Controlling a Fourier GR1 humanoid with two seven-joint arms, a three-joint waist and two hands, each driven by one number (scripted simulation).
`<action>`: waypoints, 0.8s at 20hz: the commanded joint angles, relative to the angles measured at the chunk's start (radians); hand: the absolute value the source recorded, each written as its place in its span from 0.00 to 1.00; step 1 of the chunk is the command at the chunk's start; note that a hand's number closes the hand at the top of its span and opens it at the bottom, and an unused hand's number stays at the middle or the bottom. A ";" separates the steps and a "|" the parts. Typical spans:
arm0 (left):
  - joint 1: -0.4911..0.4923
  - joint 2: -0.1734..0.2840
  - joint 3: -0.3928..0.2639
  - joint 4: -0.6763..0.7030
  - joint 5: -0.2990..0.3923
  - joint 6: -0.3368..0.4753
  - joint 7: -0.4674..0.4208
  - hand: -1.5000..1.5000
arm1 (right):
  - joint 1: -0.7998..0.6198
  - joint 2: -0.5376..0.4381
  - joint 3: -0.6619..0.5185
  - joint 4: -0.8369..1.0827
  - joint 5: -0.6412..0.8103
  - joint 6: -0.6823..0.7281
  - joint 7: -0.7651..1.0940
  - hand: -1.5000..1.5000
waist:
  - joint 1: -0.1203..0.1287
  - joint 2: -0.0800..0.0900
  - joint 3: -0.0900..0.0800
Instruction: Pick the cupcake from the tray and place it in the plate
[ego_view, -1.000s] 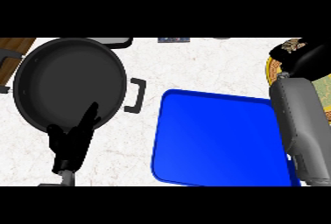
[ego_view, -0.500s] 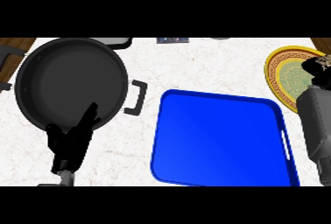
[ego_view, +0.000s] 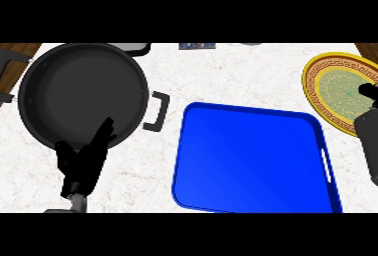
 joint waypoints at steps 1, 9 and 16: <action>-0.006 -0.022 -0.010 0.057 0.017 -0.019 0.006 0.50 | -0.007 -0.021 -0.042 0.087 -0.168 0.089 -0.130 0.00 | -0.003 0.011 -0.006; 0.001 -0.029 -0.017 0.064 -0.016 0.002 -0.015 0.50 | -0.001 -0.006 -0.097 -0.023 -0.443 0.042 -0.515 0.00 | -0.012 0.009 -0.002; 0.014 -0.015 0.006 0.044 0.004 -0.012 -0.002 0.50 | 0.088 0.062 -0.149 -0.219 -0.735 -0.053 -0.791 0.00 | -0.022 -0.001 -0.006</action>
